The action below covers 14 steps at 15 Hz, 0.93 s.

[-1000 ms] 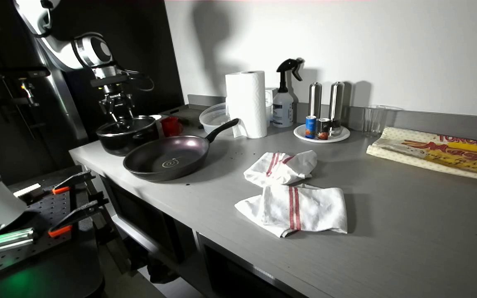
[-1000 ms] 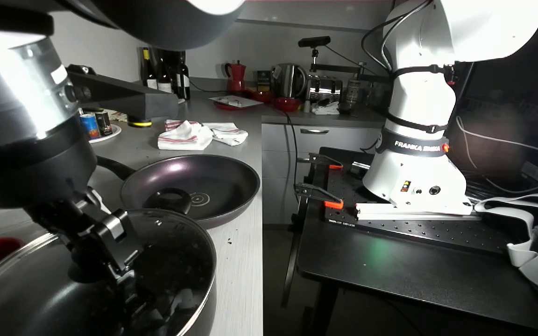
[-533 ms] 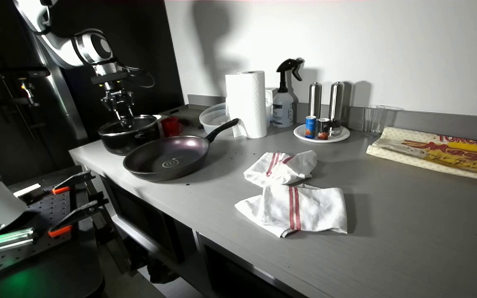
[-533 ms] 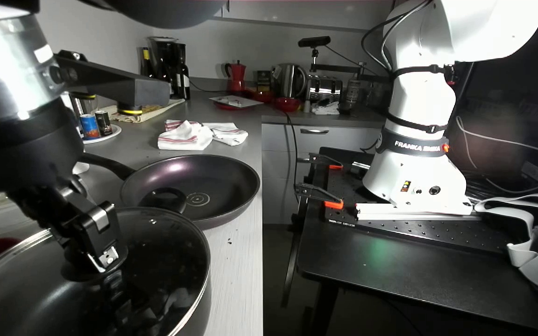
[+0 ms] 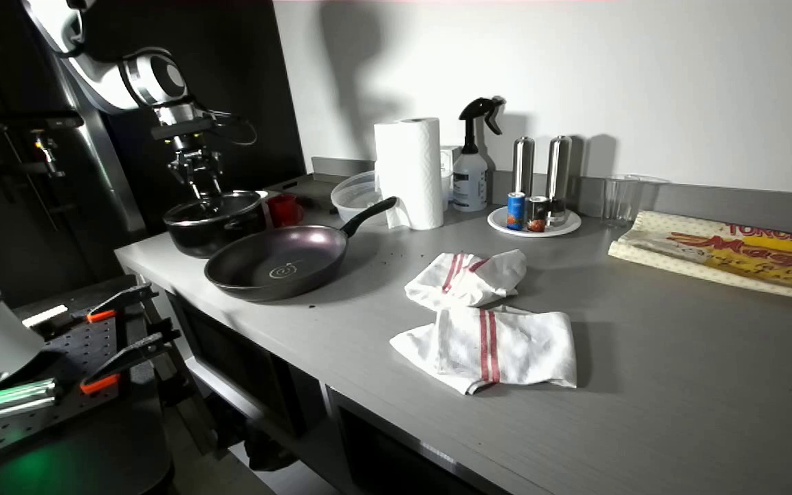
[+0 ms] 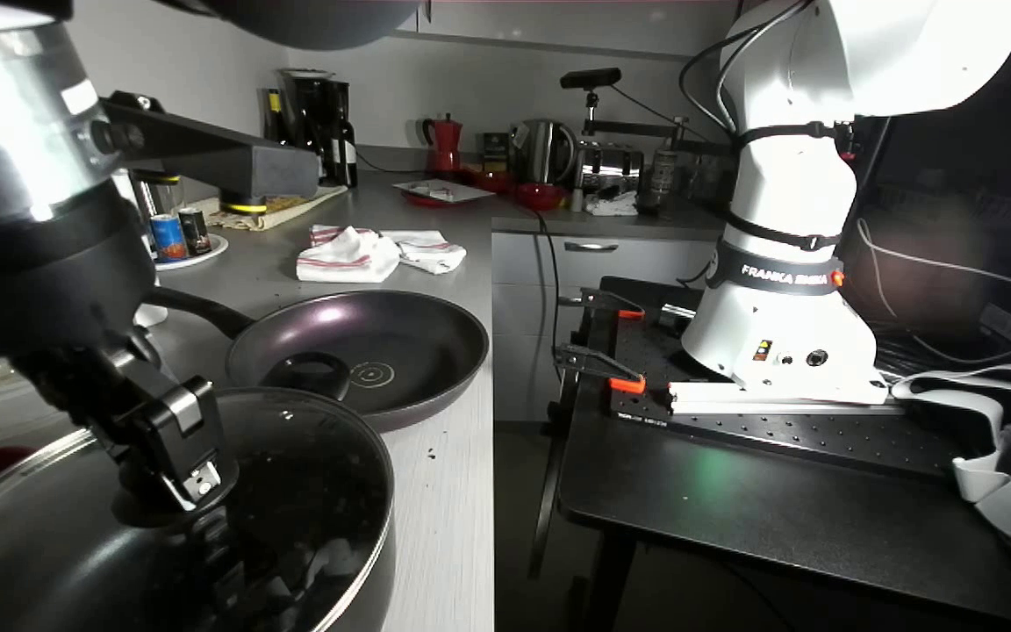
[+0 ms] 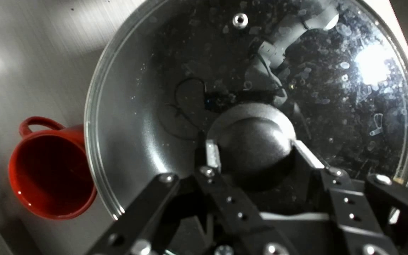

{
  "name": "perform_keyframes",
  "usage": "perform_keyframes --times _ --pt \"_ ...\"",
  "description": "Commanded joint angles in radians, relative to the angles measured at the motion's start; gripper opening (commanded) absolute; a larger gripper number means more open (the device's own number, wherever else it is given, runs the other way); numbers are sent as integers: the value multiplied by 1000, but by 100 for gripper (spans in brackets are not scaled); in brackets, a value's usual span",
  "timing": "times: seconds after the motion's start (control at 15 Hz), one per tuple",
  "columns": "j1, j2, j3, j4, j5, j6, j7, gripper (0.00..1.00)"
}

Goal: Remove the lid from the black pot and place it on the right side of the countertop.

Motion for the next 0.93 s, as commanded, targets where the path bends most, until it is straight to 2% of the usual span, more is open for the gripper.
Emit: perform_keyframes --times 0.0,0.47,0.87 --pt "6 -52 7 -7 -11 -31 41 25" --pt "7 -143 15 -13 -14 -89 83 25" --pt "-59 -225 -4 -30 -4 -114 97 25"
